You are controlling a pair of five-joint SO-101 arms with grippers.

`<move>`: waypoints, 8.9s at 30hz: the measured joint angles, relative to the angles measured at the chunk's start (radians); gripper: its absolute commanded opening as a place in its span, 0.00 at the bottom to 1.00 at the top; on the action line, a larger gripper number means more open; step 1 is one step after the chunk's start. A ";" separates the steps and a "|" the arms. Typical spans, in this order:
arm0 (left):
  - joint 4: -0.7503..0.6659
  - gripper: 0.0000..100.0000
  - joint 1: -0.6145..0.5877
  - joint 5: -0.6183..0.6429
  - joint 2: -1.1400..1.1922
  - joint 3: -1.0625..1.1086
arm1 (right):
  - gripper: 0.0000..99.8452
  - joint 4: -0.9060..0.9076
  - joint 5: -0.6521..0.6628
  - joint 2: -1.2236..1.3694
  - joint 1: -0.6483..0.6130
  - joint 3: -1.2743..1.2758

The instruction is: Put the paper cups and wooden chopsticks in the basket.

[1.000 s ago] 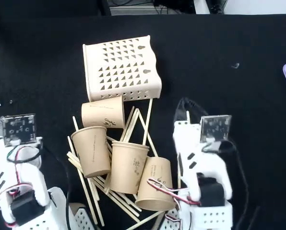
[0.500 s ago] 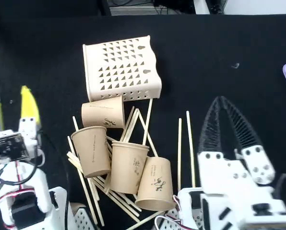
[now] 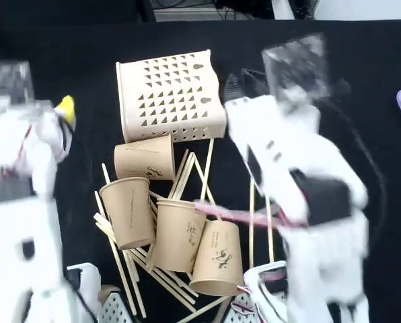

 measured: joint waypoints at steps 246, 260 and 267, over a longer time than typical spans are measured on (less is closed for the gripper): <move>0.698 0.22 0.157 0.098 0.970 -1.174 | 0.23 -0.133 -0.118 0.606 0.021 -0.187; 0.698 0.23 0.135 0.149 0.985 -1.324 | 0.23 -0.127 -0.117 0.608 0.015 -0.285; 0.698 0.22 0.106 0.147 0.985 -1.275 | 0.08 -0.207 -0.117 0.608 0.021 -0.189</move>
